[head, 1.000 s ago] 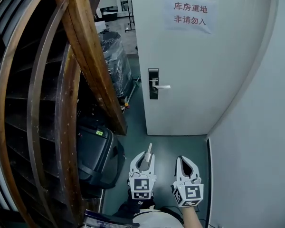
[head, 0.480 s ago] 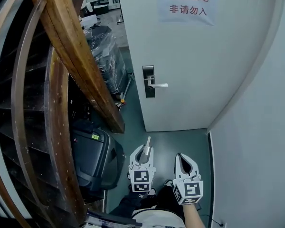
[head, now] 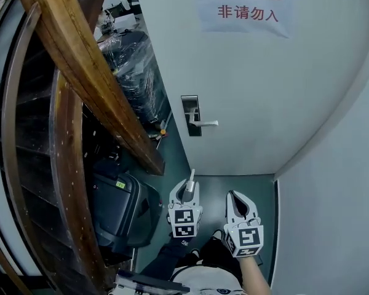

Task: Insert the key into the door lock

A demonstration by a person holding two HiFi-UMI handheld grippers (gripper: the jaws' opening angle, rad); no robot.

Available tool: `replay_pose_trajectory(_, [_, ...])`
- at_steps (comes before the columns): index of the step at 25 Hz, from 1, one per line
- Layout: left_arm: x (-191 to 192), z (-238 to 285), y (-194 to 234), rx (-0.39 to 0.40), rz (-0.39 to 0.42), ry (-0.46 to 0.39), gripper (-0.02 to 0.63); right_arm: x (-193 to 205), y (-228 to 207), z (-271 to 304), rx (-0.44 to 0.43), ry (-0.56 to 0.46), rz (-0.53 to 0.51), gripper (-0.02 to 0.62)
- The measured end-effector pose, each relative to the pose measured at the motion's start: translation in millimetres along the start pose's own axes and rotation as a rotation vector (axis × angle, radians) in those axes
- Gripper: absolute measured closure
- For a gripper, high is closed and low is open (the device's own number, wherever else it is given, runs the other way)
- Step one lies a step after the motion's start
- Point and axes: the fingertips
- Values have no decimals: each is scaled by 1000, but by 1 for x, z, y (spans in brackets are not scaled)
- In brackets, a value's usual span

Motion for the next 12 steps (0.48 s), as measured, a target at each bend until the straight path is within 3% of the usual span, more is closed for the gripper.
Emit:
replay_pose_trajectory(7, [3,70,20,-49,-7,20,488,14,-31,48,-13,51,-15,589])
replay_pose_trajectory(12, [15,106,36,-38,-10,30,488,27,-36,77,2,61,-13,591])
Point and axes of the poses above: the fingertips, and each gripper's own axes: z forward along the fingers, y to its left, x out of its underside, and after that the axes turned 2 degrees about x, right-handed
